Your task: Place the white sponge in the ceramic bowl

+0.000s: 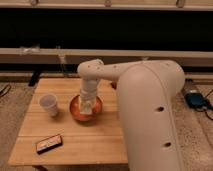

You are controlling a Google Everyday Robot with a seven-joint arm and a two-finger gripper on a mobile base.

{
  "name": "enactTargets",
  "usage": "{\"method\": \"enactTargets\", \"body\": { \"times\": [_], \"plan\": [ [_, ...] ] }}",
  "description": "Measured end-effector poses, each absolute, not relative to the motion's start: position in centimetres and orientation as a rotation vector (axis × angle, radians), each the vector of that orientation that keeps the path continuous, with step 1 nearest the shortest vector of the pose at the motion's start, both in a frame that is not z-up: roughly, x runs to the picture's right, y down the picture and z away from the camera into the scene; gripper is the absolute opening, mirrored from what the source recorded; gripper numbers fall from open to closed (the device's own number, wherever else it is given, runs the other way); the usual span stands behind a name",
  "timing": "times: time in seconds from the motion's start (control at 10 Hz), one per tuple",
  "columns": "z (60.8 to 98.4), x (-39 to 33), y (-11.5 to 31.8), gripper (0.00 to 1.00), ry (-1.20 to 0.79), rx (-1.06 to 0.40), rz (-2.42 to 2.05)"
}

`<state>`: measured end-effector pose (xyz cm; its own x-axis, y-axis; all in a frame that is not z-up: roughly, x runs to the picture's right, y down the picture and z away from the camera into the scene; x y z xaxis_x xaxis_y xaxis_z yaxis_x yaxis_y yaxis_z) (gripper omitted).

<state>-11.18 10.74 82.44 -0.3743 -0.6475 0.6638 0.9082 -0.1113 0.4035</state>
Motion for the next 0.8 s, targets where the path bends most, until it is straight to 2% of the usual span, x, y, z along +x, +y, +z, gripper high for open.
{"method": "enactTargets", "body": {
  "times": [0.3, 0.8],
  "plan": [
    [82.0, -12.1, 10.7, 0.80, -0.949, -0.367, -1.759],
    [79.5, -11.1, 8.0, 0.80, -0.887, -0.293, -1.782]
  ]
}}
